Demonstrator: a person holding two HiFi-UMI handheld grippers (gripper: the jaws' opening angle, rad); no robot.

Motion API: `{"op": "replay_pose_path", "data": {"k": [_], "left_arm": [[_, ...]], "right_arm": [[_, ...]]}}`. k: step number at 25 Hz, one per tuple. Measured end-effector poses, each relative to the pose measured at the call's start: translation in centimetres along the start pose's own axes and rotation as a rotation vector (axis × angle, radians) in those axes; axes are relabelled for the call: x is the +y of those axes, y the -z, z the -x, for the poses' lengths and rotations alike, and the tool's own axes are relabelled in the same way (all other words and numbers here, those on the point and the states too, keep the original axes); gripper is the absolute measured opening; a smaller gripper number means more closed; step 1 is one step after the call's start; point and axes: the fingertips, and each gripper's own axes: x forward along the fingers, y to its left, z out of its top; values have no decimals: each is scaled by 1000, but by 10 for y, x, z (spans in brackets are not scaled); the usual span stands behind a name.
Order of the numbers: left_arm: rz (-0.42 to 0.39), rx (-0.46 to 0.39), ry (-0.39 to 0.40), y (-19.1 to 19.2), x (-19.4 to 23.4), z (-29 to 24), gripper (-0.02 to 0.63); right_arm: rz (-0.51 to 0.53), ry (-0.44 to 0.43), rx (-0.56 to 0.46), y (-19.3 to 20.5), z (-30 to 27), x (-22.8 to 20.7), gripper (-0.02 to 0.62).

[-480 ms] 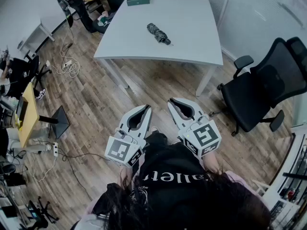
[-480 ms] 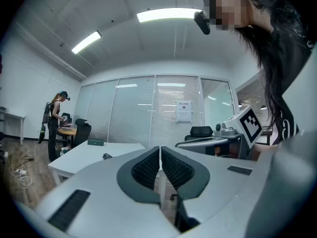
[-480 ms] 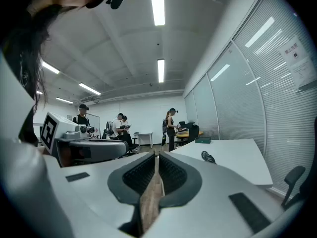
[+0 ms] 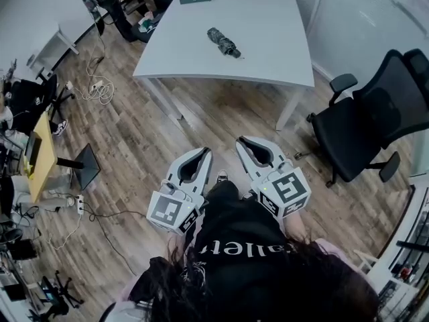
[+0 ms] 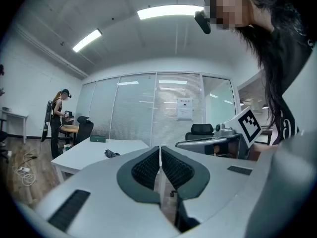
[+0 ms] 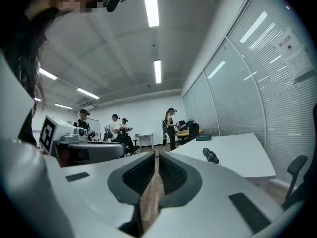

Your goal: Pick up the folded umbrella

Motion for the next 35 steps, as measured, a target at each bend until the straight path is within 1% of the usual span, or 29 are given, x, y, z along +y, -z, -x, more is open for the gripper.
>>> {"op": "replay_pose_path", "data": {"k": [7, 11, 16, 23, 30, 35], "left_arm": [[-1, 23, -6, -1, 8, -5, 28], [8, 34, -6, 2, 19, -11, 28], [21, 32, 8, 5, 43, -39, 28], [36, 41, 48, 0, 95, -84, 28], [30, 53, 84, -9, 161, -132, 28], [25, 51, 107, -14, 211, -151, 28]], "right_arm": [[-23, -12, -2, -1, -11, -5, 38], [-32, -17, 0, 0, -23, -7, 38], [-34, -8, 22, 4, -48, -26, 38], [-51, 37, 47, -5, -101, -60, 38], [-65, 83, 57, -20, -170, -97, 38], [-71, 93, 75, -26, -224, -108, 38]]}}
